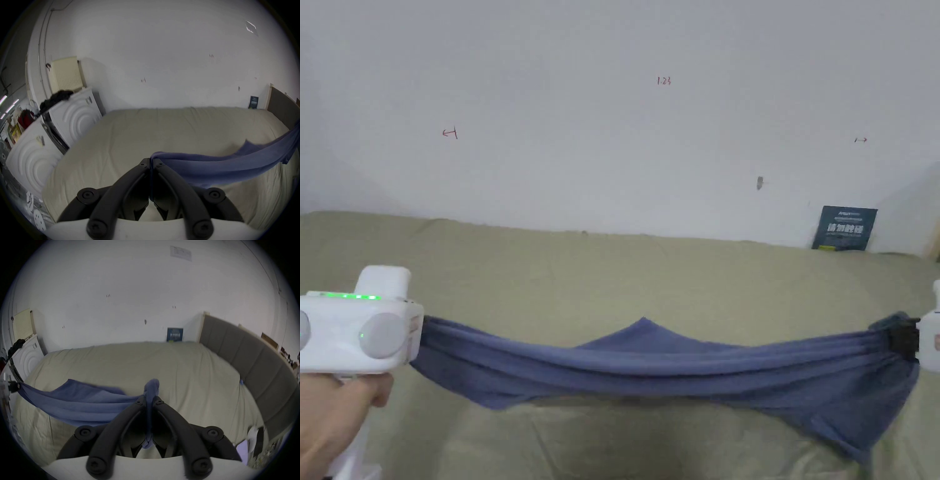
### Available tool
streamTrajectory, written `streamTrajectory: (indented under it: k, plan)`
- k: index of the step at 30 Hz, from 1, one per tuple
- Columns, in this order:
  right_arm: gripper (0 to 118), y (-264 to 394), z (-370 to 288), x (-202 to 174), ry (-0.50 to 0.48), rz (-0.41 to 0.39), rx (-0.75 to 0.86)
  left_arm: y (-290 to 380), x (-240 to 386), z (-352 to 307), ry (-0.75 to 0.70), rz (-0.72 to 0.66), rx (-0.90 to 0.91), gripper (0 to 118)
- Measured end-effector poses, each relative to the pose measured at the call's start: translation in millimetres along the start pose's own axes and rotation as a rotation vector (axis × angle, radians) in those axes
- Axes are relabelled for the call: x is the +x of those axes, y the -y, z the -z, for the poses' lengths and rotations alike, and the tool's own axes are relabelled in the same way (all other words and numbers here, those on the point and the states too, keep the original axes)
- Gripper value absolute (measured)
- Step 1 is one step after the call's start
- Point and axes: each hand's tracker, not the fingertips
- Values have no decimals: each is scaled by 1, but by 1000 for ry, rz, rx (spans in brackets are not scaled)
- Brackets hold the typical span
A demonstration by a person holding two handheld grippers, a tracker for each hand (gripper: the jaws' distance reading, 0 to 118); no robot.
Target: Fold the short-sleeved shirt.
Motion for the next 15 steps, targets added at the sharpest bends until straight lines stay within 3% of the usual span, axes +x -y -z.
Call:
streamTrajectory:
  k: [7,15]
  plan:
    - [7,117,-35,25,-6,-21,-117,102,-14,-53,6,43,-111,0]
    - [7,209,-89,46,-30,26,-187,173,-36,-92,15,22,-178,0]
